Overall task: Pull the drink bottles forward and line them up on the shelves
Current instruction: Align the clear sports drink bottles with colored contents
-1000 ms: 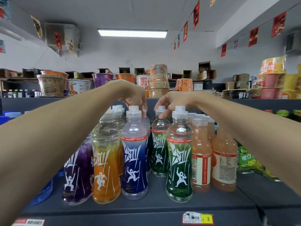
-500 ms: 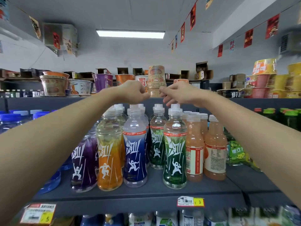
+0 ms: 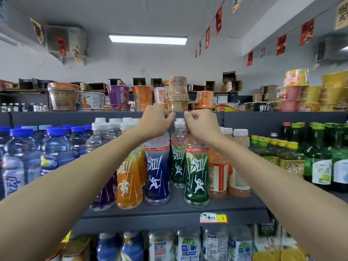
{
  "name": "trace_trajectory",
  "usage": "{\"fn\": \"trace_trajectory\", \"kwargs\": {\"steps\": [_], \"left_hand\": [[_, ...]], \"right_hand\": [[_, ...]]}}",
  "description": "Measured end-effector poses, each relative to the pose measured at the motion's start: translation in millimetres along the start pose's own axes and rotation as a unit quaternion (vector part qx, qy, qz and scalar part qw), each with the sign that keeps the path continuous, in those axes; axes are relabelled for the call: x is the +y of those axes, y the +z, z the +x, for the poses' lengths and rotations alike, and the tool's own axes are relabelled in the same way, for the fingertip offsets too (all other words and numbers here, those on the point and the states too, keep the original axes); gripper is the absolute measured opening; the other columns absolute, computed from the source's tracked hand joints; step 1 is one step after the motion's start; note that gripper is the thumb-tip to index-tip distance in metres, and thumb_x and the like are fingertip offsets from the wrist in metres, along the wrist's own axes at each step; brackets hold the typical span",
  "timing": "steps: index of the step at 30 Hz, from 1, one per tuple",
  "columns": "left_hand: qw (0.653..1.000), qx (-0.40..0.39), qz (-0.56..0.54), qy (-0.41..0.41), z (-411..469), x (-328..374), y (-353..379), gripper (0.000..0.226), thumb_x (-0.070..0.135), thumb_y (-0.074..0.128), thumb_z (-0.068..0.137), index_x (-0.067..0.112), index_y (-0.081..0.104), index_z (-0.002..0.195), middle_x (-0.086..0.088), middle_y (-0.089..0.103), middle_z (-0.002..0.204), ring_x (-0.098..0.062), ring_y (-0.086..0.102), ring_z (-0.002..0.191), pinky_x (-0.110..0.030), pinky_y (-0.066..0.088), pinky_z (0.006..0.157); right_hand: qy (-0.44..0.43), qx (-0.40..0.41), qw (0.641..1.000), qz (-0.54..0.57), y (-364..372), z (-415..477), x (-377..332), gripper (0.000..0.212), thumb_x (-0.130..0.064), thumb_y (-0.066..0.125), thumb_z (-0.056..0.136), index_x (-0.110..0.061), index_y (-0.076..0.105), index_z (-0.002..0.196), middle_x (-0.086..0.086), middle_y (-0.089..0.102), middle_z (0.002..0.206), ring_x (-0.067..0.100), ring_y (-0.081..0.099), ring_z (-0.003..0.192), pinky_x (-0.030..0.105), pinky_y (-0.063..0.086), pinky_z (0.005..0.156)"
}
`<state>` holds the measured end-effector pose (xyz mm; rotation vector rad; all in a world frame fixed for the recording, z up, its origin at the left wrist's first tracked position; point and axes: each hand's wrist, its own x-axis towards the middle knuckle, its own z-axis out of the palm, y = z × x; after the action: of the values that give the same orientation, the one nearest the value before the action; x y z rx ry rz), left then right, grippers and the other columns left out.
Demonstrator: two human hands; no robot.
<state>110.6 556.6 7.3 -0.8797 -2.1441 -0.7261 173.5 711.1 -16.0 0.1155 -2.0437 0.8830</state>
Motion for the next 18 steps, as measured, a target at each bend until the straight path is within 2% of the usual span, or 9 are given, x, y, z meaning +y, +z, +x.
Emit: {"fn": "trace_trajectory", "kwargs": {"steps": [2, 5, 7, 9, 11, 13, 15, 17, 18], "left_hand": [[1.000, 0.000, -0.010, -0.004, -3, 5, -2, 0.052, 0.031, 0.049, 0.103, 0.000, 0.071, 0.068, -0.014, 0.069, 0.064, -0.029, 0.068, 0.067, -0.039, 0.057, 0.072], [1.000, 0.012, -0.023, 0.006, -9, 15, -5, 0.050, 0.030, 0.050, 0.103, 0.004, 0.068, 0.064, -0.006, 0.066, 0.058, -0.019, 0.064, 0.056, -0.032, 0.055, 0.067], [0.999, 0.032, -0.035, 0.021, -15, 20, -5, 0.049, 0.029, 0.050, 0.103, 0.008, 0.064, 0.060, -0.005, 0.063, 0.056, -0.011, 0.055, 0.050, -0.026, 0.050, 0.058], [0.995, 0.070, -0.063, 0.042, -26, 22, -4, 0.047, 0.026, 0.047, 0.104, 0.009, 0.060, 0.062, -0.005, 0.060, 0.057, -0.009, 0.050, 0.049, -0.025, 0.042, 0.053], [0.988, 0.114, -0.092, 0.049, -39, 21, 1, 0.039, 0.024, 0.045, 0.105, 0.007, 0.062, 0.075, -0.005, 0.062, 0.070, -0.013, 0.054, 0.062, -0.030, 0.042, 0.060], [0.982, 0.146, -0.109, 0.040, -55, 18, 11, 0.026, 0.025, 0.045, 0.105, 0.008, 0.063, 0.103, -0.005, 0.065, 0.101, -0.014, 0.058, 0.092, -0.031, 0.048, 0.082], [0.981, 0.157, -0.113, 0.027, -74, 12, 23, 0.039, 0.031, 0.044, 0.105, 0.009, 0.048, 0.138, -0.005, 0.053, 0.135, -0.008, 0.047, 0.124, -0.024, 0.037, 0.106], [0.981, 0.159, -0.114, 0.020, -95, 6, 36, 0.059, 0.037, 0.042, 0.106, 0.011, 0.022, 0.155, -0.005, 0.034, 0.156, 0.004, 0.024, 0.138, -0.012, 0.017, 0.113], [0.980, 0.155, -0.120, 0.017, -105, 4, 42, 0.065, 0.040, 0.041, 0.106, 0.012, 0.013, 0.158, -0.005, 0.026, 0.160, 0.011, 0.014, 0.138, -0.006, 0.009, 0.111]], "right_hand": [[-0.005, -0.004, 1.000, -0.002, 1, -2, -5, 0.047, -0.030, 0.050, 0.101, 0.001, 0.067, 0.071, 0.012, 0.069, 0.063, 0.015, 0.070, 0.054, 0.034, 0.055, 0.063], [-0.010, -0.005, 1.000, 0.005, -1, -6, -10, 0.046, -0.032, 0.050, 0.101, 0.000, 0.067, 0.072, 0.014, 0.069, 0.067, 0.028, 0.071, 0.066, 0.045, 0.058, 0.069], [-0.013, 0.012, 1.000, 0.009, -1, -13, -13, 0.047, -0.038, 0.047, 0.103, -0.002, 0.065, 0.079, 0.013, 0.070, 0.072, 0.026, 0.070, 0.068, 0.043, 0.058, 0.068], [-0.017, 0.037, 0.999, 0.005, -1, -21, -14, 0.042, -0.043, 0.042, 0.106, -0.010, 0.061, 0.090, 0.006, 0.070, 0.076, 0.016, 0.069, 0.067, 0.035, 0.054, 0.060], [-0.030, 0.050, 0.998, -0.001, 2, -30, -12, 0.031, -0.043, 0.039, 0.107, -0.017, 0.056, 0.105, -0.002, 0.068, 0.079, 0.008, 0.067, 0.063, 0.027, 0.049, 0.058], [-0.046, 0.048, 0.998, -0.005, 7, -41, -6, 0.031, -0.042, 0.039, 0.107, -0.019, 0.048, 0.126, -0.003, 0.068, 0.085, 0.006, 0.066, 0.068, 0.030, 0.051, 0.068], [-0.053, 0.040, 0.998, -0.020, 13, -54, 5, 0.051, -0.046, 0.038, 0.107, -0.015, 0.033, 0.147, 0.005, 0.067, 0.115, 0.014, 0.066, 0.099, 0.036, 0.050, 0.092], [-0.056, 0.038, 0.997, -0.043, 16, -67, 15, 0.067, -0.054, 0.036, 0.106, -0.014, 0.019, 0.157, 0.010, 0.044, 0.153, 0.021, 0.046, 0.135, 0.036, 0.035, 0.112], [-0.059, 0.037, 0.996, -0.050, 17, -73, 20, 0.072, -0.056, 0.036, 0.105, -0.014, 0.014, 0.159, 0.008, 0.033, 0.161, 0.021, 0.036, 0.144, 0.035, 0.029, 0.115]]}}
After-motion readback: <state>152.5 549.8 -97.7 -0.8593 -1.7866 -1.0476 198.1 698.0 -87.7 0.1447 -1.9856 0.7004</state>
